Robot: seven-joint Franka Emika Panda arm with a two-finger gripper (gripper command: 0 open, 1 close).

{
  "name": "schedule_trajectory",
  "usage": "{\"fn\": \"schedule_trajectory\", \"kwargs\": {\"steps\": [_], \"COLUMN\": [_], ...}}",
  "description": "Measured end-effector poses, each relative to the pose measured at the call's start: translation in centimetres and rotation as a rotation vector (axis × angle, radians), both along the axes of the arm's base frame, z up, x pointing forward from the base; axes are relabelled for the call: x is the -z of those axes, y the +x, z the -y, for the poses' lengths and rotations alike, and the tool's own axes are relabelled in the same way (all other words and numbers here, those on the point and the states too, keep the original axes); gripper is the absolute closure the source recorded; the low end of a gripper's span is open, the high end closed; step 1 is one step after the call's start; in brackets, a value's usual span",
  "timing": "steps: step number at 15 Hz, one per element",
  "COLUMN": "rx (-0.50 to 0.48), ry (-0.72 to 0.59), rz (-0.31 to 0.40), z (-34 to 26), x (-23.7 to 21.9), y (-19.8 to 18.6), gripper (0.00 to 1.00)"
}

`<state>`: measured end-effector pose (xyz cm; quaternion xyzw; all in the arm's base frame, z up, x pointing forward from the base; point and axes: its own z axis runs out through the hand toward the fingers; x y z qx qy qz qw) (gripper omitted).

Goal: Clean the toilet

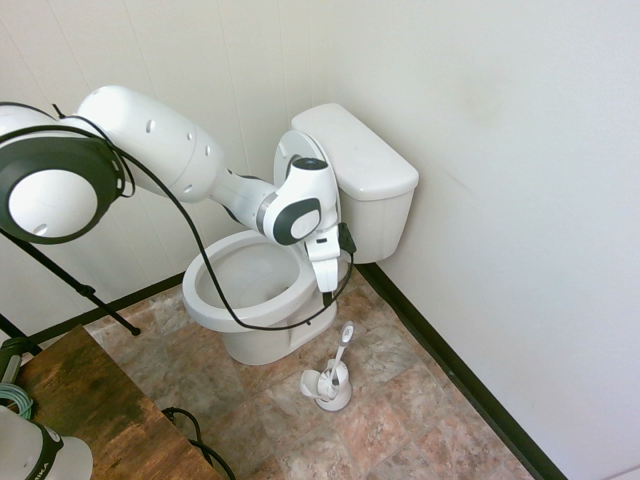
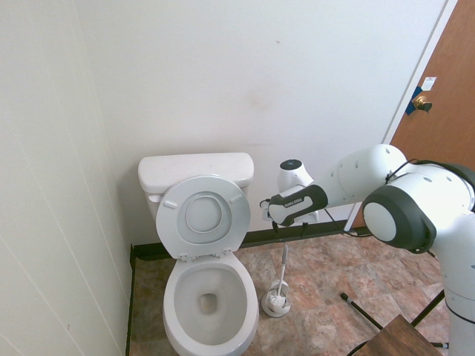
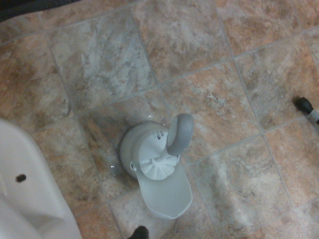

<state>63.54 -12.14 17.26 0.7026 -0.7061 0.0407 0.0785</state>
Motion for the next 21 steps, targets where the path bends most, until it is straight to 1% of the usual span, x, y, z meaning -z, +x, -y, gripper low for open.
{"fn": "schedule_trajectory", "kwargs": {"steps": [4, 8, 13, 17, 21], "rx": [0.084, 0.144, 0.175, 0.187, 0.197], "ry": [0.033, 0.054, 0.071, 0.074, 0.079], "rz": [-0.016, -0.004, -0.038, -0.063, -0.083], "z": [1.3, 3.2, 4.3, 5.1, 5.7], "x": [5.5, 9.4, 12.3, 14.6, 15.9], "y": [1.3, 3.2, 4.7, 4.9, 5.3], "gripper": [0.00, 0.00, 0.00, 0.00, 0.00]}}
